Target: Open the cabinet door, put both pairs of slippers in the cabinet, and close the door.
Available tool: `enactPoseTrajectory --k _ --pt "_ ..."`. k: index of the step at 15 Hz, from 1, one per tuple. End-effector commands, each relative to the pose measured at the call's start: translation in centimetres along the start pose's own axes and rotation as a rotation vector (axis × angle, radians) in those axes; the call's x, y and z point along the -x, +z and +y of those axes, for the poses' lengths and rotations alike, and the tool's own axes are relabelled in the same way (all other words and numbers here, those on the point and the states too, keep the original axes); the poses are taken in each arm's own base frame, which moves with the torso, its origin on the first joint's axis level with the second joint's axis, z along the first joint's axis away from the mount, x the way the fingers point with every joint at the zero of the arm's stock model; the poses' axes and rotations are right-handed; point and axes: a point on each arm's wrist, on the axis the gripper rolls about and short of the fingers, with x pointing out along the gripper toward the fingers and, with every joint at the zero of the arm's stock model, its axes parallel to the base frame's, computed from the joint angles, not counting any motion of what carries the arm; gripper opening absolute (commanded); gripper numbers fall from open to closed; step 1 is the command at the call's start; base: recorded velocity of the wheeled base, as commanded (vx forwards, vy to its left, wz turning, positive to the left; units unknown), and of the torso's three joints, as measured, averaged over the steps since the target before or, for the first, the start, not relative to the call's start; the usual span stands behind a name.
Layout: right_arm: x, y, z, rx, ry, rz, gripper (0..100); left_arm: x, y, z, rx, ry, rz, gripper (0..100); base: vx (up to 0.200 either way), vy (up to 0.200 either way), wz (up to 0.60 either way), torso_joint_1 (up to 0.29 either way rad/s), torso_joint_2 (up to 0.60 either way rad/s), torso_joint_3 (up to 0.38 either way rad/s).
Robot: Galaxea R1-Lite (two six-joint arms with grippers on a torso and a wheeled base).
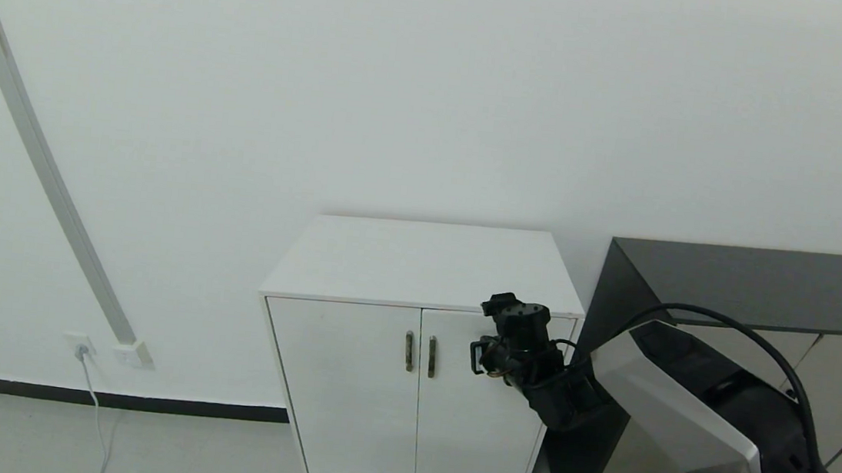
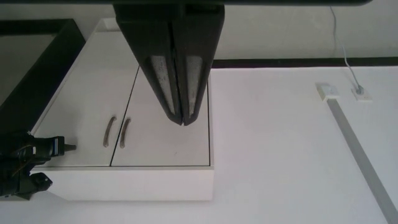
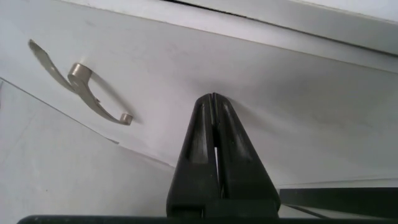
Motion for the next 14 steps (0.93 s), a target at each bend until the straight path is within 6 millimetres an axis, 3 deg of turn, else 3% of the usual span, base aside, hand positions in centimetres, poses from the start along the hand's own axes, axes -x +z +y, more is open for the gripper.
enactPoseTrajectory --k 1,14 --pt "-0.35 -0.11 0.09 0.000 0.001 -0.003 0 0.00 0.00 0.00 0.001 0.000 0.000 0 0.000 0.000 0.00 0.000 0.00 0.000" --pt "-0.93 -0.41 -0.24 -0.002 -0.007 0.004 0 0.00 0.00 0.00 0.001 0.000 0.000 0 0.000 0.000 0.00 0.000 0.00 0.000"
